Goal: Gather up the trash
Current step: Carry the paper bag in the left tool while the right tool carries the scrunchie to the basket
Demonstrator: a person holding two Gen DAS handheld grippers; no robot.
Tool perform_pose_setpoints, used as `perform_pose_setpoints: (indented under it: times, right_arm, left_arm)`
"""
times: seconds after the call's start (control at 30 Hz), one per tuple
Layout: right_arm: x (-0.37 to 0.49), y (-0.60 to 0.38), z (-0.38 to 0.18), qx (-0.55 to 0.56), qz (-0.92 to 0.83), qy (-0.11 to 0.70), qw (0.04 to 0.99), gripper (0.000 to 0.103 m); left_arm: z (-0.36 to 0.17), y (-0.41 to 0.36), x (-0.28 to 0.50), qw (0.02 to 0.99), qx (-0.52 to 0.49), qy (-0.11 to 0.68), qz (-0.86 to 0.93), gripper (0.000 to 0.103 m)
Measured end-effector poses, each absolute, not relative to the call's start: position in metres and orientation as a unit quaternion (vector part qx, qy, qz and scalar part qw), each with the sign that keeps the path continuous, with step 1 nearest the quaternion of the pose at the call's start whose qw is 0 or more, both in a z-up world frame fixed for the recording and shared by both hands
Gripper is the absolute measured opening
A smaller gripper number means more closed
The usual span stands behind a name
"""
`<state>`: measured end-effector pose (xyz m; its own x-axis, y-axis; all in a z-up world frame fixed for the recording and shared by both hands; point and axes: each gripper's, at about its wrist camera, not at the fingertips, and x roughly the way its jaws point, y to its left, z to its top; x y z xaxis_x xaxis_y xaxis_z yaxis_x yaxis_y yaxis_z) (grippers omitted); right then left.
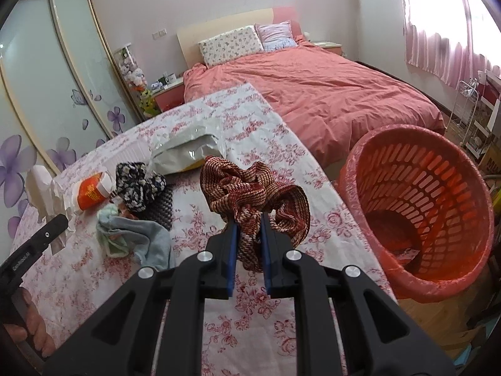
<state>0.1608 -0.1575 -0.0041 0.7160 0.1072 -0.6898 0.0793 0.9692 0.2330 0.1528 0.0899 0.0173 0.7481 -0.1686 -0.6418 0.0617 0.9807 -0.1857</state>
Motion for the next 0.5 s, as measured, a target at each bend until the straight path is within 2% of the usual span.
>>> perform_pose_setpoints:
  times: [0.5]
  right_arm:
    - [0.116,-0.209,0.02,0.138,-0.033,0.337,0.931,0.014]
  left_arm:
    - [0.033,-0.005,0.144,0.928,-0.044,0.336,-0.157,0.034]
